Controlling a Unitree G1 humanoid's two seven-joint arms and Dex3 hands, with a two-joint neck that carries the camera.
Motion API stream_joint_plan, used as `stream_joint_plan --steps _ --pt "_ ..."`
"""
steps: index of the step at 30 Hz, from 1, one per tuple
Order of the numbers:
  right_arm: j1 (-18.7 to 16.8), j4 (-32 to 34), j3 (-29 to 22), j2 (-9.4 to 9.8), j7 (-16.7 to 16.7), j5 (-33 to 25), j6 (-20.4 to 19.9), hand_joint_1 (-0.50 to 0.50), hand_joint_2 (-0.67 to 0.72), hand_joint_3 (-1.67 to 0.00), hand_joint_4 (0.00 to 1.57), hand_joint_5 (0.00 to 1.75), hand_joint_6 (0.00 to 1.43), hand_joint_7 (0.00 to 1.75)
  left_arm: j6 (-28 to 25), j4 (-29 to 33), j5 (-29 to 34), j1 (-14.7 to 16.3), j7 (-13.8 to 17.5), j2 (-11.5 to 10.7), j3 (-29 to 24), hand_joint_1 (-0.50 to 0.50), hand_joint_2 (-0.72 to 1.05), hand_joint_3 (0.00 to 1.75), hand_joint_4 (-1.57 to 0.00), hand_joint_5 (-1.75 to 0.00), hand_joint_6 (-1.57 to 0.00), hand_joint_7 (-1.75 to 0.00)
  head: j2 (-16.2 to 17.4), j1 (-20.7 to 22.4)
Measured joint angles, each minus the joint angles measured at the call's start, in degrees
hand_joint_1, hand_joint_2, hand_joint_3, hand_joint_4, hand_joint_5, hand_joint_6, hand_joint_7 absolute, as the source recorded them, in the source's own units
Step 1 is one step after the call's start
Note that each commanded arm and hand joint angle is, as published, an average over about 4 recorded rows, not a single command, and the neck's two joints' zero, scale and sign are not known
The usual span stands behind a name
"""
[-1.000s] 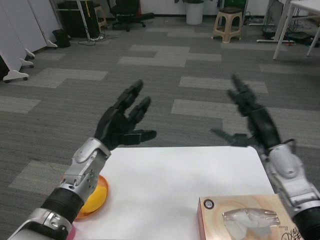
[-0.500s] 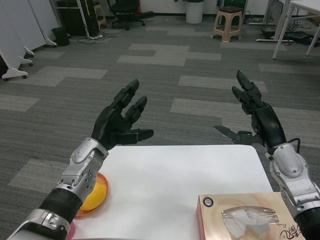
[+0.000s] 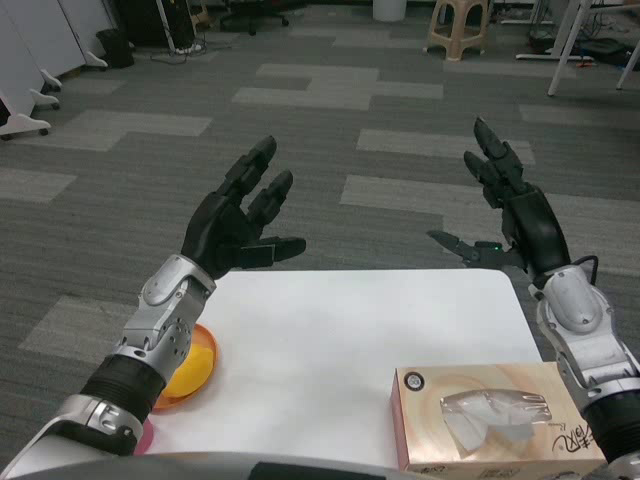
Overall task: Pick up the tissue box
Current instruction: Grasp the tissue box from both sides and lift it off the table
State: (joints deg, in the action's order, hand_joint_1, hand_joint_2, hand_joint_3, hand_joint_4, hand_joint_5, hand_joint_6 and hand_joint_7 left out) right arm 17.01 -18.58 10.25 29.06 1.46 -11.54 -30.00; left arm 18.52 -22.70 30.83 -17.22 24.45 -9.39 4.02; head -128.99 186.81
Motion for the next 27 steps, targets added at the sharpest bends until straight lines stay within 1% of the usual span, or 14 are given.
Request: stream_joint_plan --steps 3,6,9,12,14,19,24,27 --pt "-0.03 -0.17 -1.55 -0.12 0.48 0.04 0.0 -0.38 -0.54 -0.56 0.0 0.1 0.0 0.0 0.01 -0.01 0.02 0.0 0.0 -0.01 0.06 0.5 1.05 0.17 0.0 0.0 0.0 0.0 2.51 0.27" --pt "-0.36 -0.53 -4.81 -0.07 1.12 0.03 -0.01 -0.38 -0.54 -0.56 0.0 0.1 0.0 0.0 0.04 -0.02 0.02 -0.01 0.0 -0.04 0.1 0.5 1.05 0.17 0.0 0.0 0.0 0.0 4.24 0.45" --pt "-1.63 -0.9 -8.83 0.18 1.96 -0.02 0.06 -0.38 -0.54 -0.58 0.0 0.1 0.0 0.0 0.09 -0.1 0.04 -0.04 0.0 -0.13 0.13 0.5 1.05 0.17 0.0 0.0 0.0 0.0 5.3 0.21" --pt "-3.02 -1.35 -12.64 0.38 4.0 -0.11 0.28 -0.38 -0.54 -0.63 0.0 0.1 0.0 0.0 0.12 -0.56 0.08 -0.07 0.0 -0.25 0.15 0.5 1.05 0.17 0.0 0.0 0.0 0.0 6.31 -0.12" --pt "-3.45 -1.73 -14.3 0.54 5.36 -0.13 0.35 -0.38 -0.54 -0.63 0.0 0.1 0.0 0.0 0.13 -1.1 0.1 -0.08 0.0 -0.27 0.19 0.5 1.05 0.17 0.0 0.0 0.0 0.0 6.88 -0.37" --pt "-4.53 -3.35 -18.74 0.69 7.88 -0.23 0.41 -0.38 -0.54 -0.71 0.0 0.1 0.0 0.0 0.15 -2.04 0.14 -0.13 0.0 -0.31 0.38 0.5 1.05 0.17 0.0 0.0 0.0 0.0 8.29 -1.02" --pt "-6.46 -4.63 -24.62 0.69 8.54 -0.24 0.42 -0.38 -0.54 -0.71 0.0 0.1 0.0 0.03 0.18 -3.22 0.15 -0.18 0.0 -0.39 0.61 0.5 1.05 0.17 0.0 0.0 0.0 0.0 9.87 -1.71" --pt "-7.66 -5.85 -27.85 0.71 8.69 -0.24 0.41 -0.38 -0.54 -0.77 0.0 0.1 0.0 0.0 0.22 -4.12 0.17 -0.18 0.0 -0.35 0.82 0.5 1.05 0.17 0.0 0.0 0.0 0.0 10.88 -2.49"
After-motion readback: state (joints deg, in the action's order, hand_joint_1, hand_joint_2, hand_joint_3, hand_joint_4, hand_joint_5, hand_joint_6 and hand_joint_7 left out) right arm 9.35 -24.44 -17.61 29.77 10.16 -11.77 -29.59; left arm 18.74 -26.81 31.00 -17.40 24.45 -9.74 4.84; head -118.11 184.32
